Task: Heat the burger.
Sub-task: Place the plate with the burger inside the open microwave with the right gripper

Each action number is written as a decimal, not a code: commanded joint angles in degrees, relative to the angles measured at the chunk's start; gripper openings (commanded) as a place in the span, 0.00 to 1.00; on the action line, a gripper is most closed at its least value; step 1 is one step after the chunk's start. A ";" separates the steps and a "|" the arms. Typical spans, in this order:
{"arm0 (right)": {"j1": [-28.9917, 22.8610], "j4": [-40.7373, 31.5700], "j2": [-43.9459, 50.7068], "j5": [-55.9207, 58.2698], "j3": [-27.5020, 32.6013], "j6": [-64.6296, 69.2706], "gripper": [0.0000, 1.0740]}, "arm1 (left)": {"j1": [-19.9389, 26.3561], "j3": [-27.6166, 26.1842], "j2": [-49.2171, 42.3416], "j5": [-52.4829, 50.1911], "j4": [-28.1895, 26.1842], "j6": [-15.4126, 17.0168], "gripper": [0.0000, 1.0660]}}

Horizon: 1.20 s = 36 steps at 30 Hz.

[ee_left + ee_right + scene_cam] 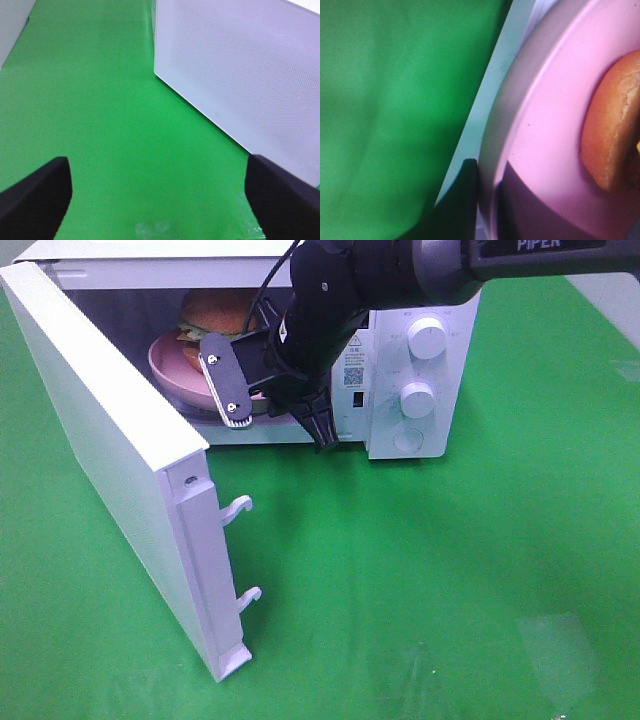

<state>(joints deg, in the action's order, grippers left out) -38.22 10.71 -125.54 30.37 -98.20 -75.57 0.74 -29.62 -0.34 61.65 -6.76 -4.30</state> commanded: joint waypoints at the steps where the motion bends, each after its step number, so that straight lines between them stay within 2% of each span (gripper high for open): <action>1: 0.11 0.80 -0.06 -2.46 -2.46 0.74 0.00 | 0.11 0.06 -0.86 -0.40 -0.40 -0.06 0.83; 5: 0.11 1.66 -3.27 0.52 -7.73 2.98 0.00 | 0.11 0.06 -0.86 -0.40 -0.40 -0.06 0.83; 14: 0.11 2.23 -6.70 2.35 -13.06 3.67 0.00 | 0.11 0.06 -0.86 -0.40 -0.40 -0.06 0.83; 28: 0.11 2.23 -8.82 3.09 -14.32 5.21 0.02 | 0.11 0.06 -0.86 -0.40 -0.40 -0.06 0.83; 31: 0.11 2.23 -8.82 3.09 -14.32 5.67 0.04 | 0.11 0.06 -0.86 -0.40 -0.40 -0.06 0.83; 33: 0.11 2.23 -8.82 3.15 -14.32 7.79 0.10 | 0.11 0.06 -0.86 -0.40 -0.40 -0.06 0.83; 36: 0.11 2.23 -8.82 3.15 -14.32 8.48 0.14 | 0.11 0.06 -0.86 -0.40 -0.40 -0.06 0.83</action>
<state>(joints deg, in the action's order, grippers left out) -38.22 12.43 -135.33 34.66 -111.84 -68.12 0.74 -29.62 -0.34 61.65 -6.76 -4.30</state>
